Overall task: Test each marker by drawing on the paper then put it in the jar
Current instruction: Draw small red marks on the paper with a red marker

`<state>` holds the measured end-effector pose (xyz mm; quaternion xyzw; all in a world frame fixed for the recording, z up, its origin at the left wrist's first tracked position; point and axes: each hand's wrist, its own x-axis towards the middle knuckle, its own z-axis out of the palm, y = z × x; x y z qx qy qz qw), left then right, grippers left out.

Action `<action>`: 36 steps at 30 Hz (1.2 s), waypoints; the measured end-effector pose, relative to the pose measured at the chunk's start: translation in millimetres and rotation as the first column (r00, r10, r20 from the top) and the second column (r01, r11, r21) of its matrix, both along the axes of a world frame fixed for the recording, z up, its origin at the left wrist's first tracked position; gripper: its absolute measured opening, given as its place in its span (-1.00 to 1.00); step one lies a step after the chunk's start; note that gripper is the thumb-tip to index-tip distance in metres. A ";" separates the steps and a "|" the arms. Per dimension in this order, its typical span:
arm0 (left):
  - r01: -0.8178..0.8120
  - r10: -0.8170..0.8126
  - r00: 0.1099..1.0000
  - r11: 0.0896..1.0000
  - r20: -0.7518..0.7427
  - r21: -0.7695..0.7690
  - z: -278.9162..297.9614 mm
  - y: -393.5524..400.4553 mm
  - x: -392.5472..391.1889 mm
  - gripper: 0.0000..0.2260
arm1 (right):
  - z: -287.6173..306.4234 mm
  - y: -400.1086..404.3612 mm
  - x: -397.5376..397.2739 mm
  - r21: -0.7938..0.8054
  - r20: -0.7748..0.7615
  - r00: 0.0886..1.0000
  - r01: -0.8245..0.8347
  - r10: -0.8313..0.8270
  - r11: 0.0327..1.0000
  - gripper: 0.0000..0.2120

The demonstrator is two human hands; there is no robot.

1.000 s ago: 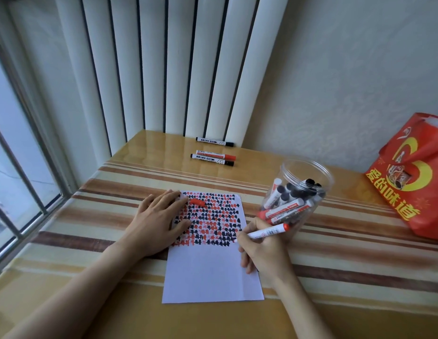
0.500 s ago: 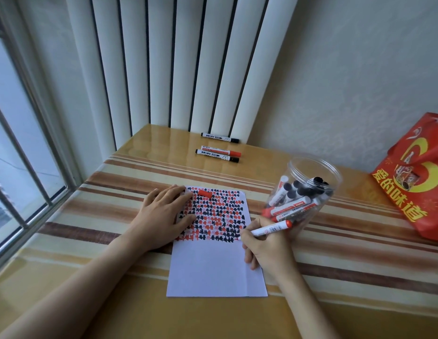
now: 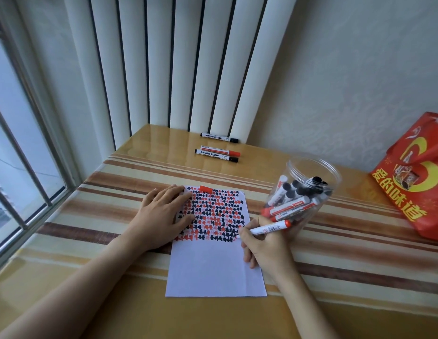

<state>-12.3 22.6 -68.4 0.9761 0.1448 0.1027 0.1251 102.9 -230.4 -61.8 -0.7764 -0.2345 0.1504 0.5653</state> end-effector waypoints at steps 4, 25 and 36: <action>-0.003 0.003 1.000 1.000 -0.008 0.008 -0.7 0.2 0.2 -0.28 | 0.1 -1.3 0.3 -0.024 -0.007 1.000 -0.020 0.020 1.000 -0.77; 0.017 -0.014 0.988 1.000 -0.154 0.017 16.8 -1.8 12.4 -0.41 | 9.9 1.6 -6.7 0.049 0.025 1.000 -0.004 0.003 0.999 -0.78; -0.015 0.011 0.983 1.000 0.184 0.022 26.6 -7.8 94.9 -0.68 | 11.7 -0.3 -4.9 0.083 -0.014 0.995 -0.098 0.099 0.992 -0.89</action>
